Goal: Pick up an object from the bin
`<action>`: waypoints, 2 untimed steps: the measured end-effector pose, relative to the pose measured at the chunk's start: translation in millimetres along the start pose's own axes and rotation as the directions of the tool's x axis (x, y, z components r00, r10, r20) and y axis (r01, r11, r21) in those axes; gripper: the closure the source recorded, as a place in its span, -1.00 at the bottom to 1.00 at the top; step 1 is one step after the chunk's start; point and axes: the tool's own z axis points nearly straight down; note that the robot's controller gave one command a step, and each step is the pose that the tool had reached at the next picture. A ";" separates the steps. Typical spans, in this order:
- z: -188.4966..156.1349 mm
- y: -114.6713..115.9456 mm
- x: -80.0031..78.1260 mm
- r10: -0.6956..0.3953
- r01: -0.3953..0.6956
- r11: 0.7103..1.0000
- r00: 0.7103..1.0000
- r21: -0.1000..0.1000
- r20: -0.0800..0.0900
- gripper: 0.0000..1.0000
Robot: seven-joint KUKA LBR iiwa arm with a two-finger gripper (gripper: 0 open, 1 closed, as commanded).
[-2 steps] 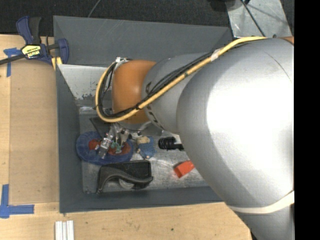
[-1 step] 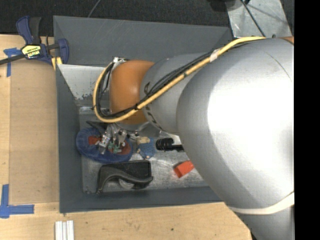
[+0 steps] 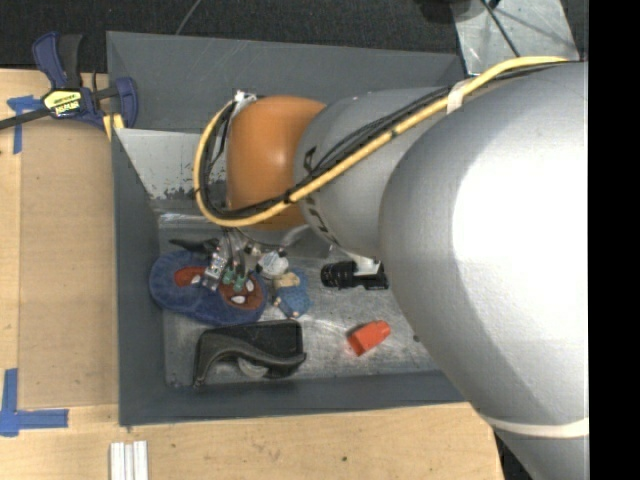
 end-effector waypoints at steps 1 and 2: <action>-40.6 0.5 -2.2 -0.001 0.001 1.000 1.000 -0.001 -0.003 1.00; -76.1 1.0 -4.2 -0.003 0.003 1.000 1.000 0.000 -0.003 1.00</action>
Offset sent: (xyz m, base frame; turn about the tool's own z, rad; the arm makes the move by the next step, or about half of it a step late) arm -0.0001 -0.0001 0.0377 0.0000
